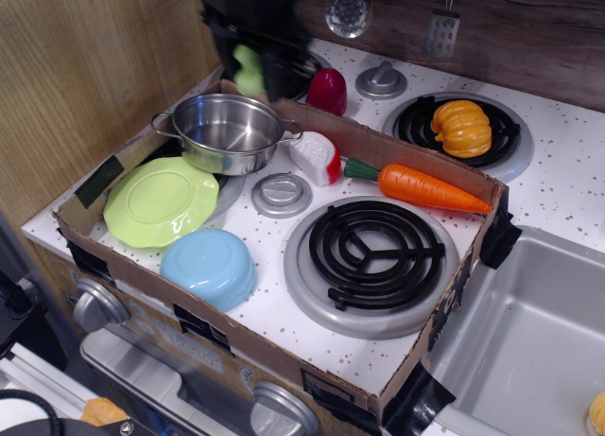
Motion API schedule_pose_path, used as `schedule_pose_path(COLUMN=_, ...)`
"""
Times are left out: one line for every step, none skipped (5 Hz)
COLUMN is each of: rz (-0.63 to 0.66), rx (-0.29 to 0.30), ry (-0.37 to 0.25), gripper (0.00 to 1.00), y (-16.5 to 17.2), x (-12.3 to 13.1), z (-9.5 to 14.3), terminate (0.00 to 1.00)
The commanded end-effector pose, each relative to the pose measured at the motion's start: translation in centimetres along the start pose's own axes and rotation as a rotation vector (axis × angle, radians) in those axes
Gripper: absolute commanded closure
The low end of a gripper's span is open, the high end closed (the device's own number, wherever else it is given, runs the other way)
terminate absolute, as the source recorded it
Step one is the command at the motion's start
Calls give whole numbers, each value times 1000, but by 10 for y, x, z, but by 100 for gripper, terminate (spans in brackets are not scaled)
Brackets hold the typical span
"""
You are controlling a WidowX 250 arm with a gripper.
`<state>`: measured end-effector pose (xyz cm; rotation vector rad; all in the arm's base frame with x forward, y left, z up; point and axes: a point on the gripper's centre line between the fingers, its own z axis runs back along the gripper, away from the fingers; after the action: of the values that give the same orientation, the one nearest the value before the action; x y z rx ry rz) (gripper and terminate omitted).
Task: Put broccoli in pot
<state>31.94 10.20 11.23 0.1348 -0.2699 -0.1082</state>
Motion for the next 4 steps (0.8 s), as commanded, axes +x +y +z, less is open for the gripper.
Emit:
schedule_pose_path(rz=9, rx=165, ry=-191, gripper=100, y=33, x=5, z=1, terminate=0)
schedule_pose_path(rz=-14, rx=105, ry=-211, gripper=0, y=31, x=2, z=-14, terminate=0)
schedule_pose_path(rz=-18, rx=42, ry=-165, gripper=0, y=19, x=3, z=-25, terminate=0)
schedule_pose_path(rz=-38, rx=-35, ry=-104, gripper=0, y=4, x=5, z=-27, terminate=0)
